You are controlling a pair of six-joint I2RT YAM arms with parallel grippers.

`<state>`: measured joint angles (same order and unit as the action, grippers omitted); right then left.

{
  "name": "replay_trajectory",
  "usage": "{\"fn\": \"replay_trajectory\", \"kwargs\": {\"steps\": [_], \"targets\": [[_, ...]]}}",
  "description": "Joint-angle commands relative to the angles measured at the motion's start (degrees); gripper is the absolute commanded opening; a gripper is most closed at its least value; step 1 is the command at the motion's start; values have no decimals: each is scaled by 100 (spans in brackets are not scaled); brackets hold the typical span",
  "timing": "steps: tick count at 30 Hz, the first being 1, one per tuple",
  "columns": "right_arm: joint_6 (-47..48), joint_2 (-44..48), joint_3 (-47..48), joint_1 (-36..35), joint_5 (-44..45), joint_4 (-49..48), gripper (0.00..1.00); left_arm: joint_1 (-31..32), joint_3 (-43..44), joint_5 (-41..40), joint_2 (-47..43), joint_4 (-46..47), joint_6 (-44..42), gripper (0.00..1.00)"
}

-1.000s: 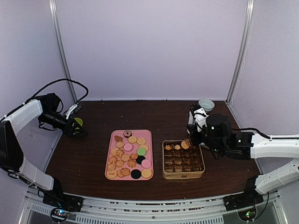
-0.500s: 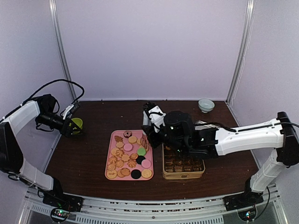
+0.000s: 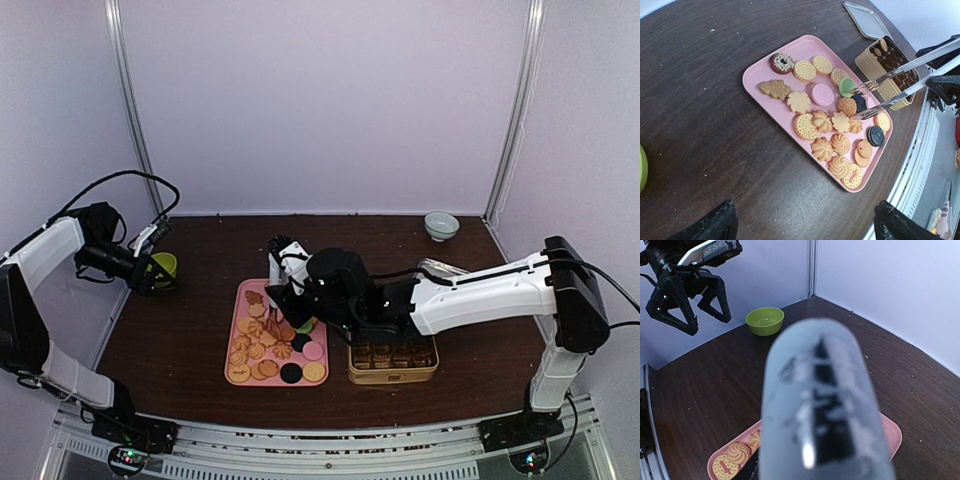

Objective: Pack the cookies
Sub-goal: Pick up the fake cookies from the plate.

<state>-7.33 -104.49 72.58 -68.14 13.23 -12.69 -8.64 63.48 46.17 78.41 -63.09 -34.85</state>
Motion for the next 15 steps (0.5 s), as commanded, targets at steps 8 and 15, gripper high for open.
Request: {"fn": "replay_trajectory", "kwargs": {"steps": [8, 15], "targets": [[-119, -304, 111, 110, -167, -151, 43, -59, -34, -3, -127, -15, -104, 98], [-133, -247, -33, 122, -166, -156, 37, -60, -29, 47, -90, -15, -80, 98]]}}
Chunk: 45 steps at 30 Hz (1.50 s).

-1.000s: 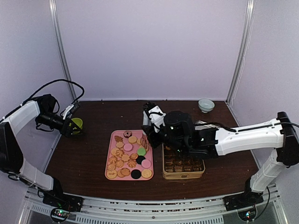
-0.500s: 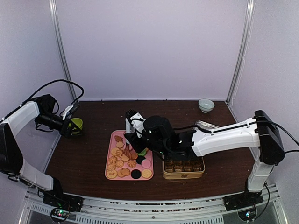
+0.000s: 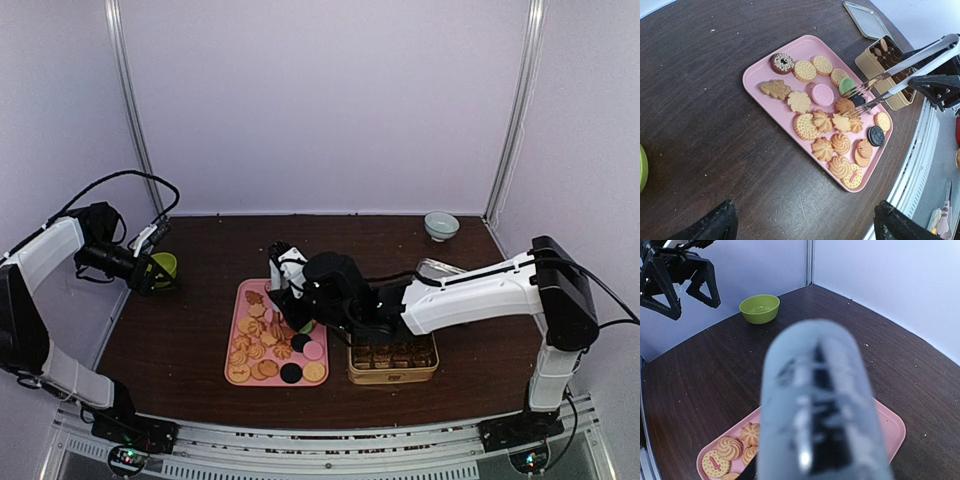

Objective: Pack the cookies
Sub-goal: Pick up the fake cookies from the plate, then place the fake cookies in the empty pocket of the box.

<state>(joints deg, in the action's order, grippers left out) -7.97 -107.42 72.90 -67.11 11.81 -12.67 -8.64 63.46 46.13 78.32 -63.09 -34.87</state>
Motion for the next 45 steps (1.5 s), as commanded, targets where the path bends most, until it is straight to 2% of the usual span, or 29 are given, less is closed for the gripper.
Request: {"fn": "replay_trajectory", "kwargs": {"steps": [1, 6, 10, 15, 22, 27, 38, 45], "targets": [[-59, 84, -66, 17, -24, -172, 34, -60, -26, 60, -82, -17, -73, 98], [20, 297, 6, 58, 40, -156, 19, -59, 7, 63, -89, -51, -64, 98], [129, 359, 94, 107, 29, -36, 16, -65, 17, 84, -98, -63, -66, 98], [122, 462, 102, 201, 38, -7, 0, -60, 0, 106, -65, -79, -64, 98], [-41, 700, 72, 405, -151, -70, 0, -59, 44, 133, -54, -107, -73, 97], [100, 1339, -173, 455, -10, 83, 0, -61, 46, 133, -46, -106, -81, 97], [83, 4155, -2521, 1099, 780, 1025, 0, -63, 69, 332, -38, -122, -142, 97], [-119, 5103, -3241, 1308, 1126, 1472, 0, -60, 42, 357, -42, -125, -147, 97]]}}
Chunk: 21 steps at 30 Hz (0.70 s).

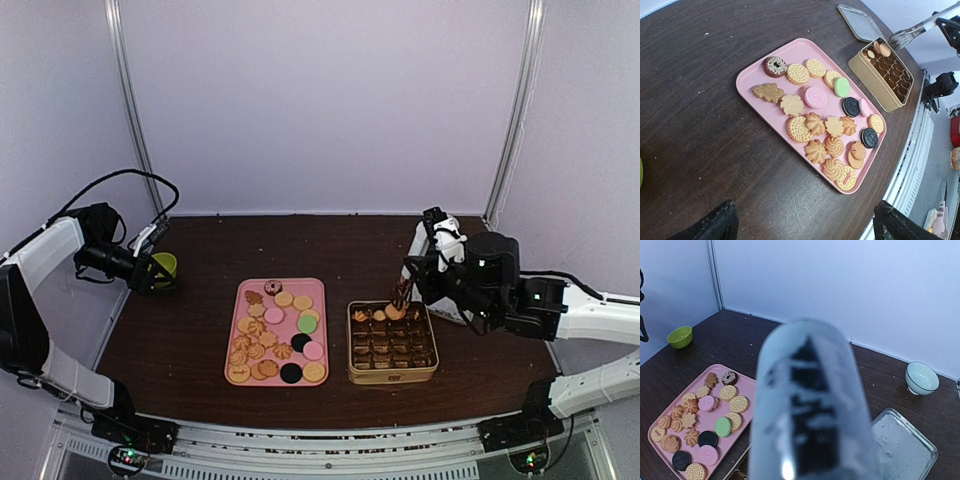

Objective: Pack the cookies
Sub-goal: Place the fake cookies in the empty pocket of the box, then adjust the fake cookies in the empty pocket of the box.

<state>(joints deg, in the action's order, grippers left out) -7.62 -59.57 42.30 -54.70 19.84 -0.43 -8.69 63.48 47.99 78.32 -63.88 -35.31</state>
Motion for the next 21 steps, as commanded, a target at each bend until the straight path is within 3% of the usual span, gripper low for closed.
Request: {"fn": "replay_trajectory", "kwargs": {"steps": [1, 14, 21], "targets": [[-165, 384, -242, 85, 354, 273, 0, -54, 32, 176, -44, -46, -107, 97], [-213, 463, -417, 344, 208, 222, 0, -59, 9, 176, -37, -49, -140, 97], [-254, 327, -354, 342, 207, 154, 11, -55, -19, 171, -35, -59, -154, 97]]}}
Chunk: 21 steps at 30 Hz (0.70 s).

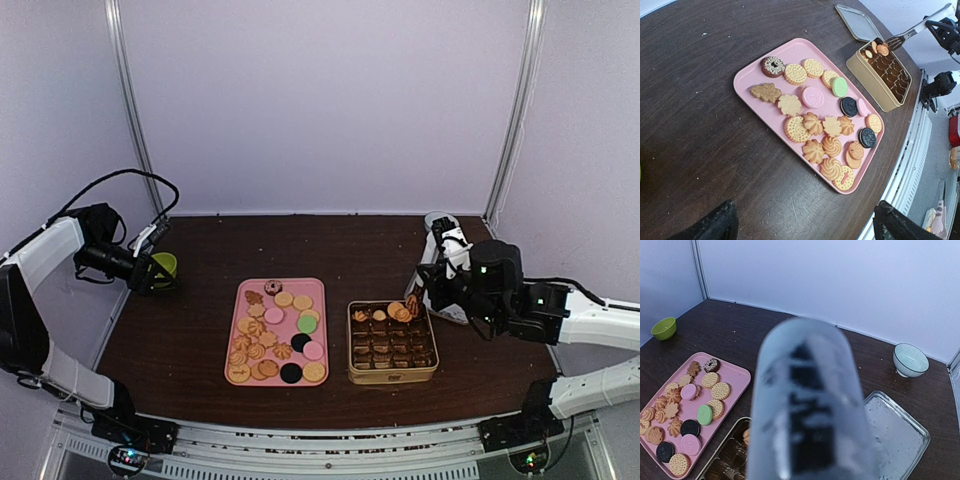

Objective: Pack the cookies
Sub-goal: Adjust the fake cookies in the empty pocket of the box.

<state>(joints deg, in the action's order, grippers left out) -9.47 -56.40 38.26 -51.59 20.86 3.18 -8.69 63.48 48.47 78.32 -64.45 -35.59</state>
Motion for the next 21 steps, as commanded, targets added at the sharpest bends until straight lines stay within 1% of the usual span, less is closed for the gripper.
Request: {"fn": "replay_trajectory", "kwargs": {"steps": [1, 5, 8, 11, 16, 21], "targets": [[-19, 38, 52, 28, 205, -212, 11, -54, -18, 118, -47, -14, -136, 97], [229, 182, 176, 24, 566, -104, 10, -56, -10, 106, -45, -21, -150, 97], [336, 232, 358, -17, 648, 59, 9, -61, -10, 127, -28, -23, -151, 97], [351, 204, 465, -137, 551, 24, 9, -63, -8, 136, -23, -23, -149, 97], [279, -142, 625, -466, 381, -159, 9, -62, 5, 121, -36, -29, -150, 97], [142, -668, 699, -622, 224, -436, 6, -55, 31, 115, -35, -37, -151, 96]]}}
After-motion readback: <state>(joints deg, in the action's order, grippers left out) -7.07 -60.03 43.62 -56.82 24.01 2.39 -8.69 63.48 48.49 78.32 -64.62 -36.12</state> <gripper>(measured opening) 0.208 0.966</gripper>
